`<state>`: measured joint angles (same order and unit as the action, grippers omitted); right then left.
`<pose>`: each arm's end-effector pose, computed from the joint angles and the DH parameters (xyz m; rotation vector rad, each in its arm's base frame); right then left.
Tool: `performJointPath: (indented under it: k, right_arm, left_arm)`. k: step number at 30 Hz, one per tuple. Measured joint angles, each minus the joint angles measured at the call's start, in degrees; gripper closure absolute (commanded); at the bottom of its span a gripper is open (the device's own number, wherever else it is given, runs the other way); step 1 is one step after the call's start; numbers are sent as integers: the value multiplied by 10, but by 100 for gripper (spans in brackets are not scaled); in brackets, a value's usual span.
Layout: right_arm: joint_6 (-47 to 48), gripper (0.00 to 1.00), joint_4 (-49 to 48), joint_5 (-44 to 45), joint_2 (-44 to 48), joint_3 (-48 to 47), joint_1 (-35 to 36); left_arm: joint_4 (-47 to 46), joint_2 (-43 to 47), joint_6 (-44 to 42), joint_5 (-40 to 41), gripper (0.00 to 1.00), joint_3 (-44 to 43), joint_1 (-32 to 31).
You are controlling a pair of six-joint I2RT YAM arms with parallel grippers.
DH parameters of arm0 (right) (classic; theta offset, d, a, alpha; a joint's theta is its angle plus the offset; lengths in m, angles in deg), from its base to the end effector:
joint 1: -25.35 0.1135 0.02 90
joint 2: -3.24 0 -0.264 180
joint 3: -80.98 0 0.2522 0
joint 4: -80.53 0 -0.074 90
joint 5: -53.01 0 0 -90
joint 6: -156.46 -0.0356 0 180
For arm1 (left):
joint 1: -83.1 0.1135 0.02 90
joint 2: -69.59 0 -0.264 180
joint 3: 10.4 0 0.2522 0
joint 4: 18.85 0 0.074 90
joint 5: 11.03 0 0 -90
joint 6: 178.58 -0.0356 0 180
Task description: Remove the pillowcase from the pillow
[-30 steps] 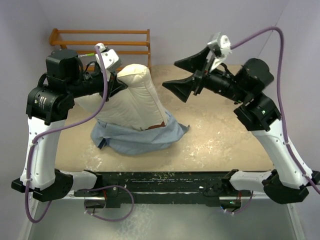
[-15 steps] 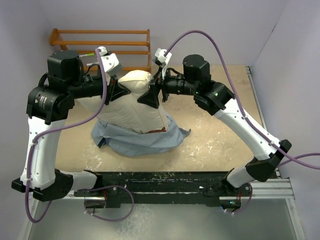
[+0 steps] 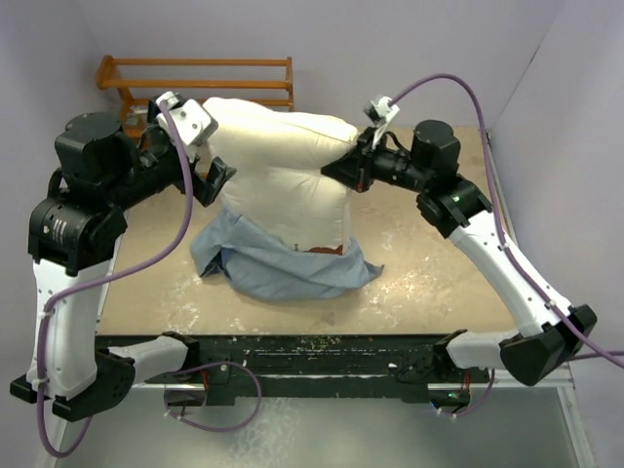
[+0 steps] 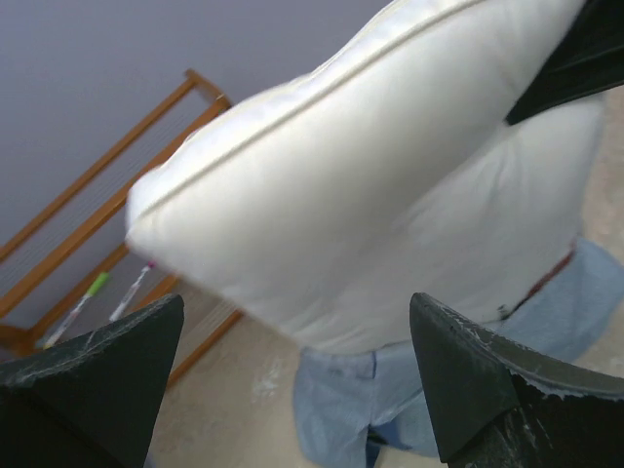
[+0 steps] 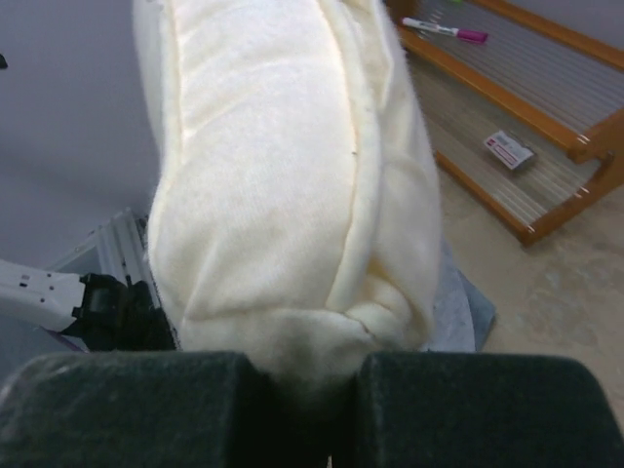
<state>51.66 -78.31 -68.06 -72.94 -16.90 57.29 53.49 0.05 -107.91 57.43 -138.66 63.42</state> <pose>0.2413 0.1721 0.4641 -0.6835 1.5177 1.0506 0.1489 -0.0671 0.5512 0.8477 1.5933 -0.3438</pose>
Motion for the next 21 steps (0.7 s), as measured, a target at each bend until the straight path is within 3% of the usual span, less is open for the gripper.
performJointPath:
  k: [4, 7, 12, 17, 21]
  right_arm:
    - [2, 100, -20, -9, 44, 60, -44]
    - [0, 100, -40, -25, 73, 96, -61]
    - [-1, 100, -58, -64, 92, 113, -67]
    - [-5, 100, -67, -88, 92, 113, -67]
    - [-24, 100, -76, -91, 90, 113, -70]
  left_arm:
    - [-28, 43, -15, 97, 0, 47, 0]
    - [-28, 68, -27, 107, 1, 83, 0]
    - [-23, 130, -59, 81, 3, 268, 0]
    - [-37, 132, -92, 83, 6, 456, 4]
    - [-82, 138, -106, 79, 10, 538, 8]
